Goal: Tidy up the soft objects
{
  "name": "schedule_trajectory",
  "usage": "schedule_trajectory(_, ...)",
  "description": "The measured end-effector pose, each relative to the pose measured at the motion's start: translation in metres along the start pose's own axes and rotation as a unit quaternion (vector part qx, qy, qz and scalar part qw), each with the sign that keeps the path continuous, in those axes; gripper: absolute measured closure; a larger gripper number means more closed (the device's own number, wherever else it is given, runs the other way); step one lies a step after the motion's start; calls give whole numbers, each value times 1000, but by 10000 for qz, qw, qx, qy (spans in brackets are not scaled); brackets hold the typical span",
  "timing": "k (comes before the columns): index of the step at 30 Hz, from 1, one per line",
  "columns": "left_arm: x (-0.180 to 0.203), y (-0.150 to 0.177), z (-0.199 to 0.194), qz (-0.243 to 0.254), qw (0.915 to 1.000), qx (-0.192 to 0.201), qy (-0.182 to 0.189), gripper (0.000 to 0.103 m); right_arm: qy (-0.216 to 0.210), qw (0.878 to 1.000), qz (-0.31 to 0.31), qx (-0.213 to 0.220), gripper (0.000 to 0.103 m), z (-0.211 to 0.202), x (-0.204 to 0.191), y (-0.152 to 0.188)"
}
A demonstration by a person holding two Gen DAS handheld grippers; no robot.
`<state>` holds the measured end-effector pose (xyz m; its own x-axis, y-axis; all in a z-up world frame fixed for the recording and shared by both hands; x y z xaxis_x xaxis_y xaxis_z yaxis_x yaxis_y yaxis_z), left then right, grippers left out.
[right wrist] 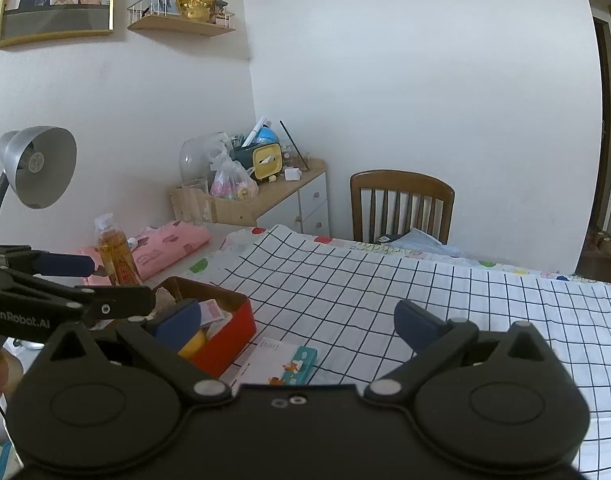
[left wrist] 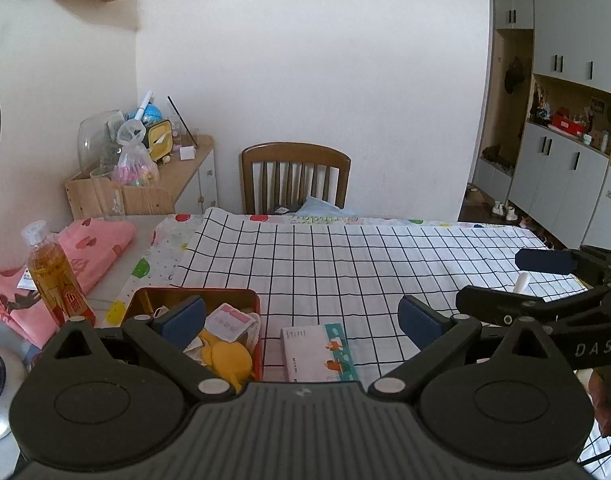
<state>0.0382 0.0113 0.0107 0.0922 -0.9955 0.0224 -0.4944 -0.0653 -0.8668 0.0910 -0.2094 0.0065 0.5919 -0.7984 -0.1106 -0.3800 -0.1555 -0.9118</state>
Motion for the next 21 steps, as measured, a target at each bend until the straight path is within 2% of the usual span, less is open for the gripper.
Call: schedule_trajectory(21, 4, -1, -2, -220, 9997, -3, 103, 0, 72, 10000, 42, 11, 0, -8, 4, 3)
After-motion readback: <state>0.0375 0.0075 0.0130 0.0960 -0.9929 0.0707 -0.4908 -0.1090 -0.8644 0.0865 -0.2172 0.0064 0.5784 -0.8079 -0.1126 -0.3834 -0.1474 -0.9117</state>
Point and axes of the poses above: each gripper's, at about its wrist camera, not at the fingertips, and z roughly the way its jaws point, x to its right, y to its underside, the point moved 1 cm from there along z, roughly the way its jaws point, and after that the axes turned 1 degree about x, right-handed, at the moved point
